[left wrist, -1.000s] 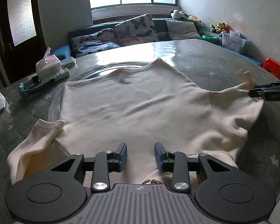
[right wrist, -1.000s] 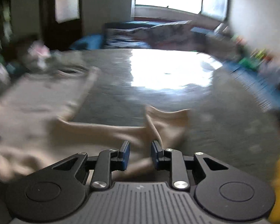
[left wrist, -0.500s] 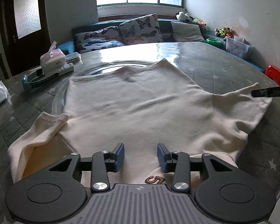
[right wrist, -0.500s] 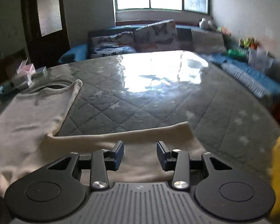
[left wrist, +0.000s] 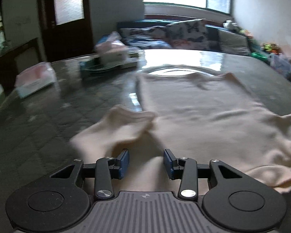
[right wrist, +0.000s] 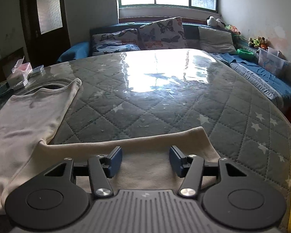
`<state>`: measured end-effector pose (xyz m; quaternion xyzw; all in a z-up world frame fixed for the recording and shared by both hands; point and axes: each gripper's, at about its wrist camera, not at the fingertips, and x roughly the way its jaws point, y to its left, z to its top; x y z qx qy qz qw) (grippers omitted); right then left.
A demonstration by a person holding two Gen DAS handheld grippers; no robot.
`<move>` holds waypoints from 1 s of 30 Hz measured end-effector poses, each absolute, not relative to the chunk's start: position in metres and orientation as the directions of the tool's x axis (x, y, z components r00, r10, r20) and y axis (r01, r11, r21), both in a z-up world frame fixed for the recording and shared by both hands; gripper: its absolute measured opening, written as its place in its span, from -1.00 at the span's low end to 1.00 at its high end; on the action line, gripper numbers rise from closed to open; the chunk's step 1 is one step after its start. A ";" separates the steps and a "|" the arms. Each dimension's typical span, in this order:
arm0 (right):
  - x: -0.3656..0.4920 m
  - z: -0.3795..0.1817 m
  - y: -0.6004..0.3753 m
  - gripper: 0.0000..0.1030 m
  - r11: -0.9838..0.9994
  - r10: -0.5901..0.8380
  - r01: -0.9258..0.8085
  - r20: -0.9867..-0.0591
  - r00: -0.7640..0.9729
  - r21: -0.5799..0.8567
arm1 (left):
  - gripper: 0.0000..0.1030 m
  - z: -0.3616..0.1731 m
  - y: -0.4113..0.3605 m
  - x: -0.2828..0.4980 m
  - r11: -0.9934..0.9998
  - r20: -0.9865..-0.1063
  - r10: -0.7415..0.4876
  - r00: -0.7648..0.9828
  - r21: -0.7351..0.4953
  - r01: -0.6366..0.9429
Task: Fold clothes
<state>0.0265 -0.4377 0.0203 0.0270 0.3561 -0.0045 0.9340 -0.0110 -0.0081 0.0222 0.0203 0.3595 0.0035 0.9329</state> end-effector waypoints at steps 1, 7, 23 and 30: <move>0.027 0.020 -0.437 0.10 0.999 0.010 0.027 -0.666 0.746 0.045 | -0.18 0.022 -0.005 -0.012 0.999 -0.663 0.043 0.748 0.050 -0.013; 0.029 0.019 -0.434 0.12 0.999 0.007 0.020 -0.667 0.745 0.033 | -0.18 0.026 0.026 -0.015 0.981 -0.624 0.140 0.769 -0.018 -0.194; 0.029 0.018 -0.434 0.12 0.999 0.009 0.014 -0.667 0.745 0.030 | -0.18 0.017 0.126 -0.017 0.839 -0.639 0.432 0.636 0.026 -0.544; 0.029 0.018 -0.434 0.14 0.999 0.009 0.015 -0.667 0.745 0.031 | -0.18 0.026 0.149 -0.023 0.816 -0.641 0.479 0.600 0.073 -0.574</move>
